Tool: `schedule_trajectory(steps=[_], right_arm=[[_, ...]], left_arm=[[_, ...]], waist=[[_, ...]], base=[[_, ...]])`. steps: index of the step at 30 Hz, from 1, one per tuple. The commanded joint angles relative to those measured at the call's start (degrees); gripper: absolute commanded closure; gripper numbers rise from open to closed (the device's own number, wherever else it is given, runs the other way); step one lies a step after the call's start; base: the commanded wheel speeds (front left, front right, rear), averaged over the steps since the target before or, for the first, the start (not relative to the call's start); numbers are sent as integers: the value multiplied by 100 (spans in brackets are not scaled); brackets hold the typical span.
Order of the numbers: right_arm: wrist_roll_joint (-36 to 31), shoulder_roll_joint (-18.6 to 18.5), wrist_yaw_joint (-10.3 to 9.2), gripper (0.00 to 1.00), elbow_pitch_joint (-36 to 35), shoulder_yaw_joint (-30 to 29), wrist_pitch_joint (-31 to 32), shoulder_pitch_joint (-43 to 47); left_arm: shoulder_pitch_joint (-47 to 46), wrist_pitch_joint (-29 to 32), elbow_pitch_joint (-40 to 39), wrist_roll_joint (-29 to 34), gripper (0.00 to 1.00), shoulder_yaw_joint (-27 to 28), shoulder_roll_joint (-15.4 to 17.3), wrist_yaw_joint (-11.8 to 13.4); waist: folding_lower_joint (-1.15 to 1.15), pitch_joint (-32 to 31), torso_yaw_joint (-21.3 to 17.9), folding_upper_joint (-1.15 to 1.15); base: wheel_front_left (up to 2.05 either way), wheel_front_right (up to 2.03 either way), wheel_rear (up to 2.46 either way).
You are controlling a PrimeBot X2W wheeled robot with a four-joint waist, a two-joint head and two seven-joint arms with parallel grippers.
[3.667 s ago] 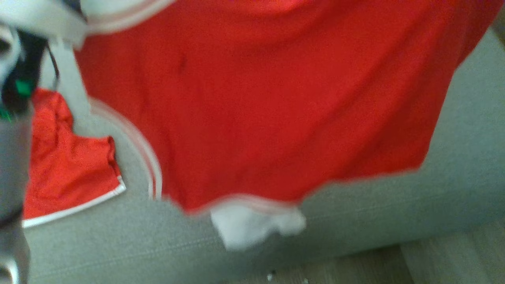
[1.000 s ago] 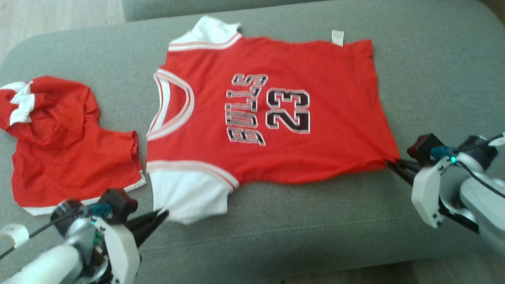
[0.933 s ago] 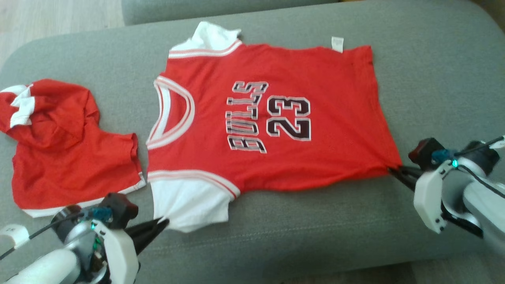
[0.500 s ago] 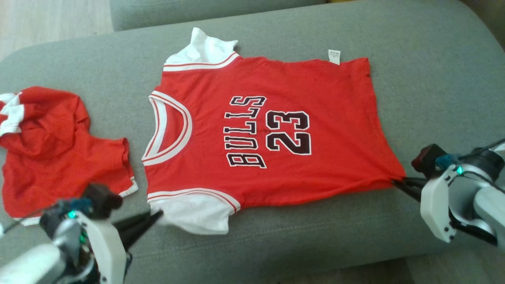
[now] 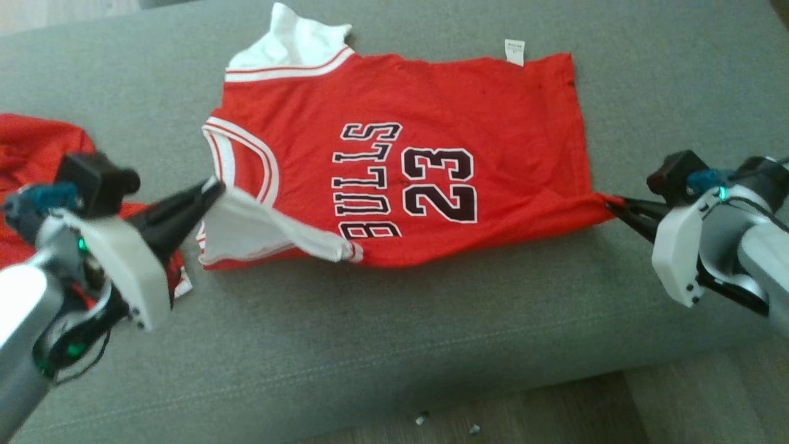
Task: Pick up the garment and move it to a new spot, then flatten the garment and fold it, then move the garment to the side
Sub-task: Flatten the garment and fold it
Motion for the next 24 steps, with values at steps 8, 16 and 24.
schedule_trajectory(steps=[8,16,24], right_arm=[[-74,248,35,100,414,-73,-167,-338],[-120,616,35,100,759,-72,-294,-503],[-118,805,35,100,1149,-72,-573,-654]], left_arm=[[-1071,23,697,394,100,286,-285,36],[-1541,-100,1689,752,100,218,-621,180],[-1876,-394,2491,959,100,213,-889,289]], waist=[[0,452,-216,0],[0,706,-395,0],[0,800,-448,0]], base=[[0,0,0],[0,0,0],[0,0,0]])
